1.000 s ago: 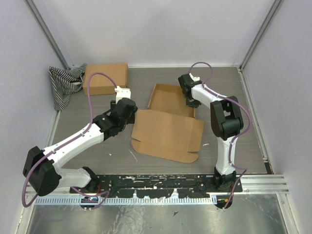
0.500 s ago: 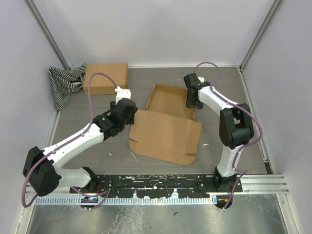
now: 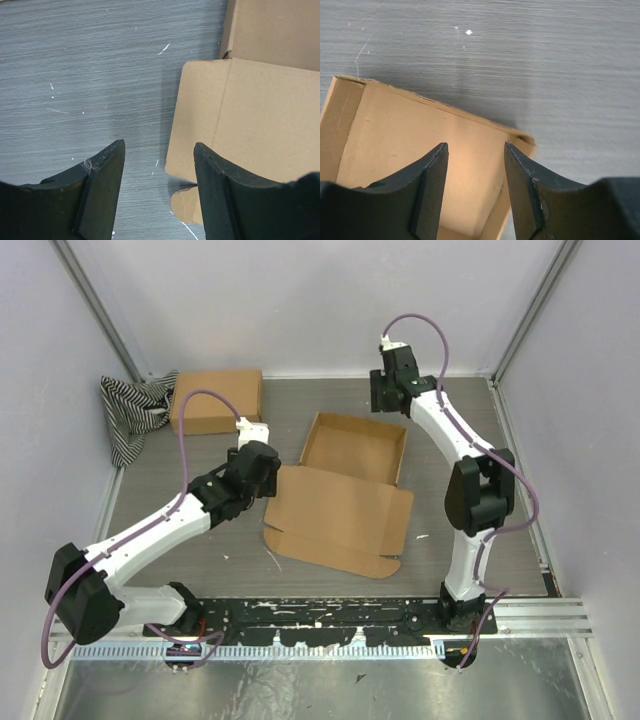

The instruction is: Fold the paper box

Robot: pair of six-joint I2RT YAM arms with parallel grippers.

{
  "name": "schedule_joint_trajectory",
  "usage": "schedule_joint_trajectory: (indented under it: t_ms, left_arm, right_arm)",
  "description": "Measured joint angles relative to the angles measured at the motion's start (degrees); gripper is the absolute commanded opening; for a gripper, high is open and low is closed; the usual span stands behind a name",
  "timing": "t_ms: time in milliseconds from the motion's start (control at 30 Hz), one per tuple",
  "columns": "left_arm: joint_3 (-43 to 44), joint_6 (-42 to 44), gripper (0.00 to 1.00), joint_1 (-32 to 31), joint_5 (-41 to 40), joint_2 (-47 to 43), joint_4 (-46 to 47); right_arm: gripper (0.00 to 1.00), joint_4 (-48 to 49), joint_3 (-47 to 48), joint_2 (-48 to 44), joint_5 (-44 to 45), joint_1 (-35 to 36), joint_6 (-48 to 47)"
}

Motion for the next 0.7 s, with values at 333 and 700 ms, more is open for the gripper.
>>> schedule_joint_trajectory:
  t_ms: [333, 700]
  left_arm:
    - [0.1, -0.3, 0.66, 0.0, 4.3, 0.6, 0.0]
    - [0.0, -1.7, 0.66, 0.0, 4.9, 0.6, -0.7]
  right_arm:
    - [0.59, 5.4, 5.3, 14.9, -12.9, -0.1, -11.0]
    - [0.62, 4.5, 15.6, 20.8, -19.0, -0.1, -18.7]
